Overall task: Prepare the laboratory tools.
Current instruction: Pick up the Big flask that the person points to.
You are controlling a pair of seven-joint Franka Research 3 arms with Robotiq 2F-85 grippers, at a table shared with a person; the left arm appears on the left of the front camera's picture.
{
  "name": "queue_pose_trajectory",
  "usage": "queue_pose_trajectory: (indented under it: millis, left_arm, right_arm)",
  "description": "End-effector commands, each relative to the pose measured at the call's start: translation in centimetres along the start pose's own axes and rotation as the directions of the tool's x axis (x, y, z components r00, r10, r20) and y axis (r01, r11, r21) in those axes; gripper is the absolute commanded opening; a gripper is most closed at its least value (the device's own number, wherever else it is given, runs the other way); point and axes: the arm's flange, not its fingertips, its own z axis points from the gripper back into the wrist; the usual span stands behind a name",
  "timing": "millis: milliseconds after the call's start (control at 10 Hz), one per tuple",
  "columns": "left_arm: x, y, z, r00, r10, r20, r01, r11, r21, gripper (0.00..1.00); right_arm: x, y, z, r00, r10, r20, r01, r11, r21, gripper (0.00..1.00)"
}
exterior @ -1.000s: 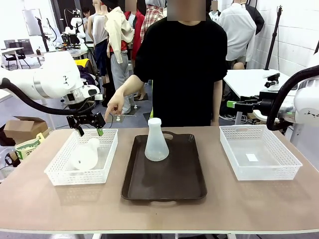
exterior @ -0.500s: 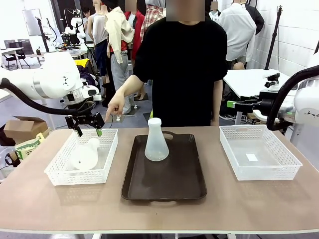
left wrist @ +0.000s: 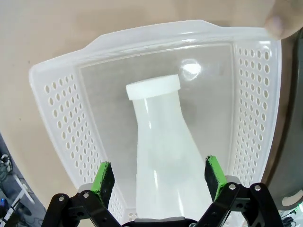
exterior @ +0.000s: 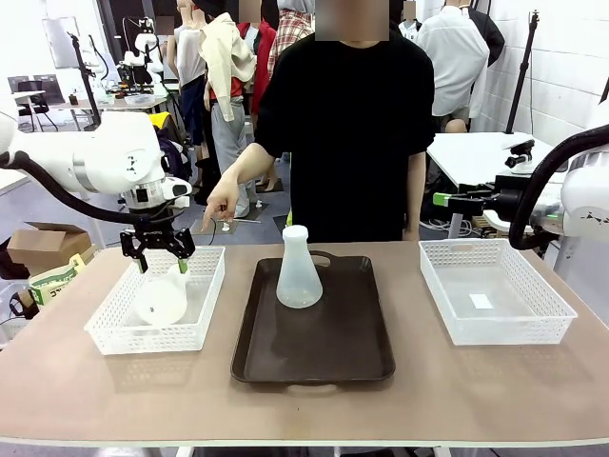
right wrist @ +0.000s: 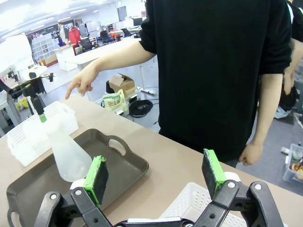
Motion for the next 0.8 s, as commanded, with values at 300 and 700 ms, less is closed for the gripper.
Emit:
queue_pose_trajectory:
  millis: [300,700]
  left_arm:
    - [2.7,-0.3,-1.2,0.995,0.095,-0.010,-0.095,0.993,-0.066,1.00]
    - [3.4,0.0,-2.7,0.993,0.116,-0.012,-0.116,0.990,-0.074,1.00]
  right_arm:
    - [0.0,0.0,0.0,1.000,0.007,-0.010,-0.007,1.000,0.003,1.00]
    - [0.0,0.0,0.0,1.000,0.007,-0.010,-0.007,1.000,0.003,1.00]
